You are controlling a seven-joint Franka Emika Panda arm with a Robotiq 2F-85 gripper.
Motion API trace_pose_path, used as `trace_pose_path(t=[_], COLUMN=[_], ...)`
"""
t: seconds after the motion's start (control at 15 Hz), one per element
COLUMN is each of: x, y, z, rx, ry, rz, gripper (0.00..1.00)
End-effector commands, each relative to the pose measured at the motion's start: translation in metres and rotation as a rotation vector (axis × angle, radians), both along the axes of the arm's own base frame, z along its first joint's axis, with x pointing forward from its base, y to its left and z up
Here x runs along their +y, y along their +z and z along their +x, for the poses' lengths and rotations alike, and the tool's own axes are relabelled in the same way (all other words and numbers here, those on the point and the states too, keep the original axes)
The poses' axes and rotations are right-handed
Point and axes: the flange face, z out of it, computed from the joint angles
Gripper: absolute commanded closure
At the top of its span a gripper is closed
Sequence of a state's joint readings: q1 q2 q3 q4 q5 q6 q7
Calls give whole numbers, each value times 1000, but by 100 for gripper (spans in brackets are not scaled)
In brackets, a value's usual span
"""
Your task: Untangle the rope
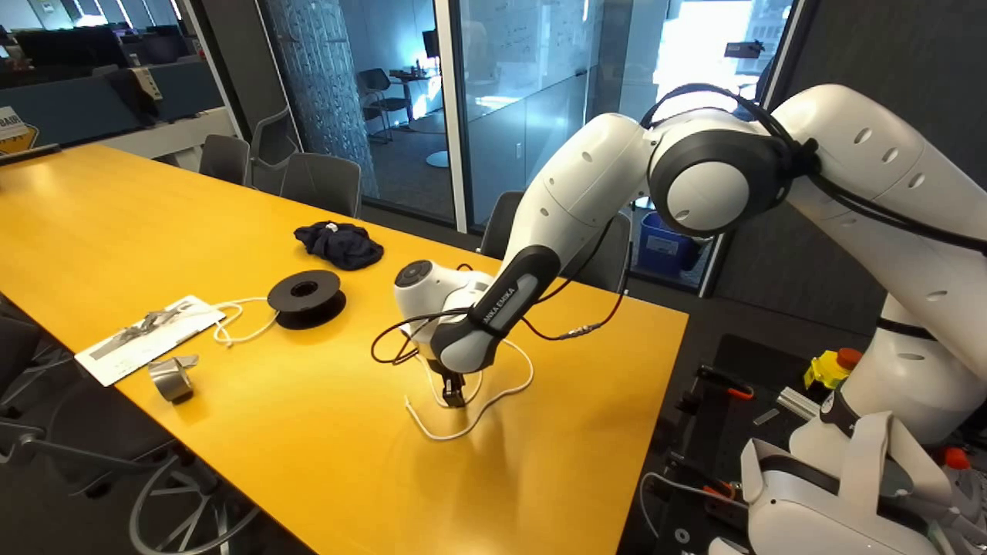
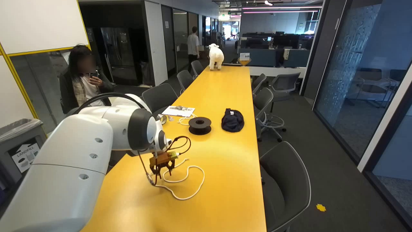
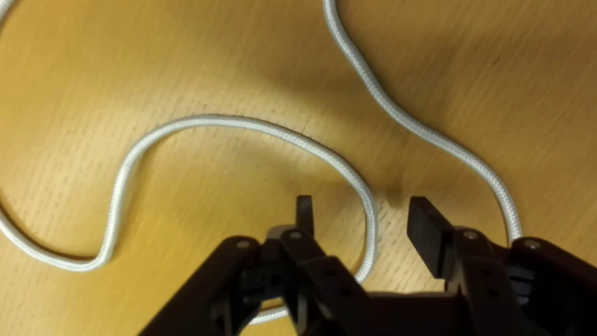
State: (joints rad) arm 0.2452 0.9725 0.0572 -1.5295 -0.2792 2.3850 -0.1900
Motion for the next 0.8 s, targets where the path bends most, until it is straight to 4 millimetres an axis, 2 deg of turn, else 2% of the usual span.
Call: trace_pose_path(t=[0.0, 0.13, 0.47, 0.73], x=[-22, -37, -89, -134], y=[46, 75, 158, 210], z=[0, -5, -34, -73], rx=[68, 119, 195, 200], ry=[-84, -133, -297, -471], rz=[-56, -81, -110, -68], gripper=[12, 1, 0, 0])
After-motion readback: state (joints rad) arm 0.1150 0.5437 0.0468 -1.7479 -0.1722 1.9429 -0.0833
